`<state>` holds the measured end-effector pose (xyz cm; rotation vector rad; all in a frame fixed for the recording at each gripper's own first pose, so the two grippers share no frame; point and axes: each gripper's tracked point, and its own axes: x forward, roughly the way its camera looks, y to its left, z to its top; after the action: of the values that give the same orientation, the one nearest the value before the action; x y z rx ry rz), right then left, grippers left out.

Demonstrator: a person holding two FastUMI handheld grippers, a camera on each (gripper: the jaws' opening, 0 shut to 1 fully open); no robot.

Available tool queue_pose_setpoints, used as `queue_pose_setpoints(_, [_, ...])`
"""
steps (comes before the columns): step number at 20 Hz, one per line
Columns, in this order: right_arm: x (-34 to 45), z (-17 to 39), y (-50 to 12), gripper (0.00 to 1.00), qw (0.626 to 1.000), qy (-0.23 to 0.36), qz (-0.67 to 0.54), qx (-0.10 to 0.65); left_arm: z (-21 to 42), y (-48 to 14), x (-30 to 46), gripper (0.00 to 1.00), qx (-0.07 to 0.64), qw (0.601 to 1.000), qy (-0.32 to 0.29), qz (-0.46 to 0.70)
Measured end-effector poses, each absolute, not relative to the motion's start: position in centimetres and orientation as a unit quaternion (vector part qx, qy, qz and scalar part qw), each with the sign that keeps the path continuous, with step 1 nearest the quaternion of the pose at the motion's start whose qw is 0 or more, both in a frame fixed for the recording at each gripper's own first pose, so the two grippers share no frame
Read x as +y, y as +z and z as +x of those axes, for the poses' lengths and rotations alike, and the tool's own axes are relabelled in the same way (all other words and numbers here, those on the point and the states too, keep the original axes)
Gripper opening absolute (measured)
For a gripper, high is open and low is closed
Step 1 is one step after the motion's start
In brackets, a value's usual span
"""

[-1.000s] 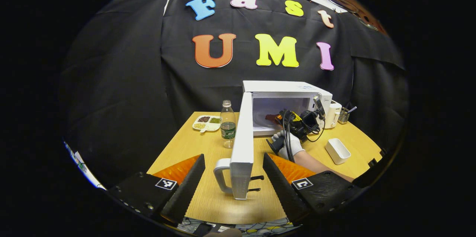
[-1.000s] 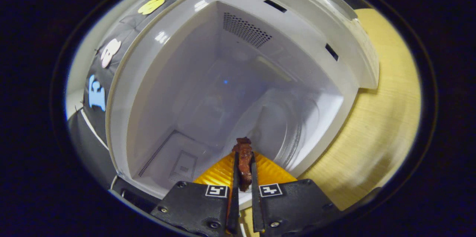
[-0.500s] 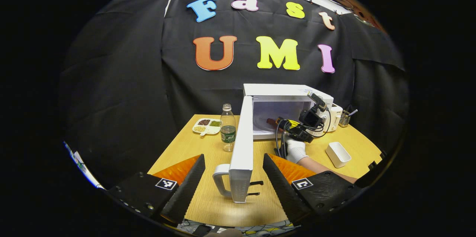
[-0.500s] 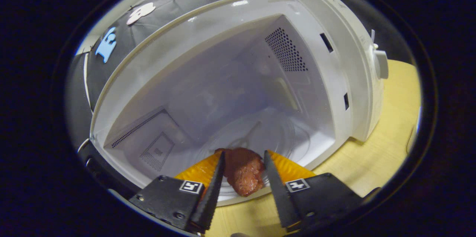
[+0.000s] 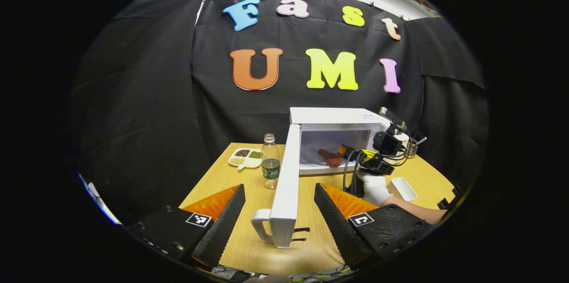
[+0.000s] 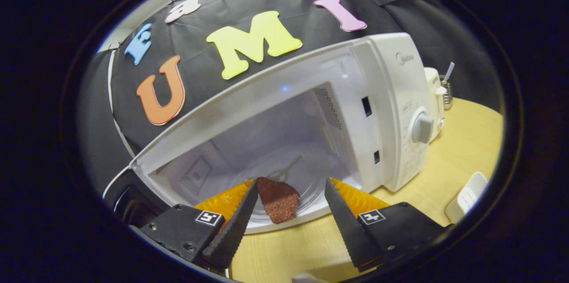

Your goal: Open the microwave oven with the left hand, put the food in, and close the microwave oven.

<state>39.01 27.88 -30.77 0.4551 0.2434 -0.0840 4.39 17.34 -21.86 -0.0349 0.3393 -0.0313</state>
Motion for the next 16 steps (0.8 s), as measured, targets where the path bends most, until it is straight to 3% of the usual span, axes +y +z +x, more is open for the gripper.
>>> queue_pose_setpoints(6, [22.5,30.0,-24.9,0.97,0.971,-0.04,0.185,0.148,4.6,-18.9,18.1,0.96,0.147,0.989,-0.014,-0.002])
queue_pose_setpoints(16, [14.7,17.4,-13.9,0.97,0.986,-0.027,0.098,0.129,3.1,-18.3,22.0,0.96,0.129,0.991,0.022,0.025])
